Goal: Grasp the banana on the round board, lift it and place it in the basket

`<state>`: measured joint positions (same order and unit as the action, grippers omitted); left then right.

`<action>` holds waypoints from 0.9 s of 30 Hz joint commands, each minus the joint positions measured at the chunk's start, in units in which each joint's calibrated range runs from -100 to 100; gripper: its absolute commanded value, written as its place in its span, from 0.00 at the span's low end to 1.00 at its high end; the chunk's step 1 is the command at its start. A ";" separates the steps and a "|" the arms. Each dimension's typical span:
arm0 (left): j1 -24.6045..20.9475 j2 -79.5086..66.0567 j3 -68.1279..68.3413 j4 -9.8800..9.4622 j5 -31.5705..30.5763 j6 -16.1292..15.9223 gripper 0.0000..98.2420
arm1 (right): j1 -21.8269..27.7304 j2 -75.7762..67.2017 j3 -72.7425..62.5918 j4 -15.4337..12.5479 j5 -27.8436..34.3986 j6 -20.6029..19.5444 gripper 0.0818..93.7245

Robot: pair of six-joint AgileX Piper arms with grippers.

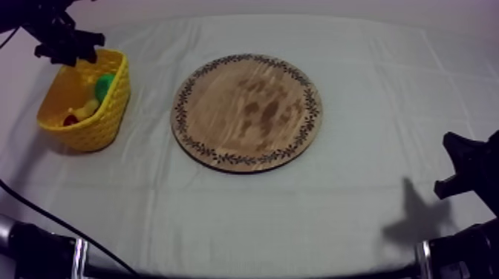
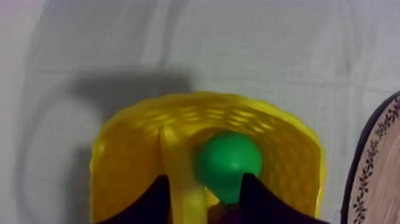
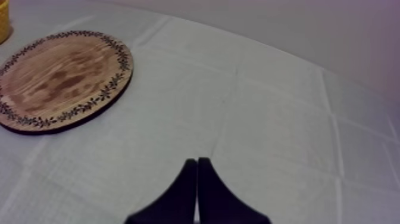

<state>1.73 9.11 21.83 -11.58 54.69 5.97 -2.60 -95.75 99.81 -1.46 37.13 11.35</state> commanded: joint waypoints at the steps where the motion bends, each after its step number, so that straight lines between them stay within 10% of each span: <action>1: 0.03 -0.45 -0.16 0.05 0.06 0.12 0.38 | 0.00 0.00 -0.03 0.02 0.05 0.00 0.00; 10: -0.14 -6.60 -0.56 1.35 0.07 -1.53 0.04 | 0.00 0.00 -0.03 0.02 0.05 0.00 0.00; 27: -0.54 -47.80 22.42 6.39 -9.50 -3.11 0.00 | 0.00 0.00 -0.03 0.02 0.05 0.00 0.00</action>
<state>0.95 -26.84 38.03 -5.38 45.68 3.04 -2.60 -95.75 99.81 -1.46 37.20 11.38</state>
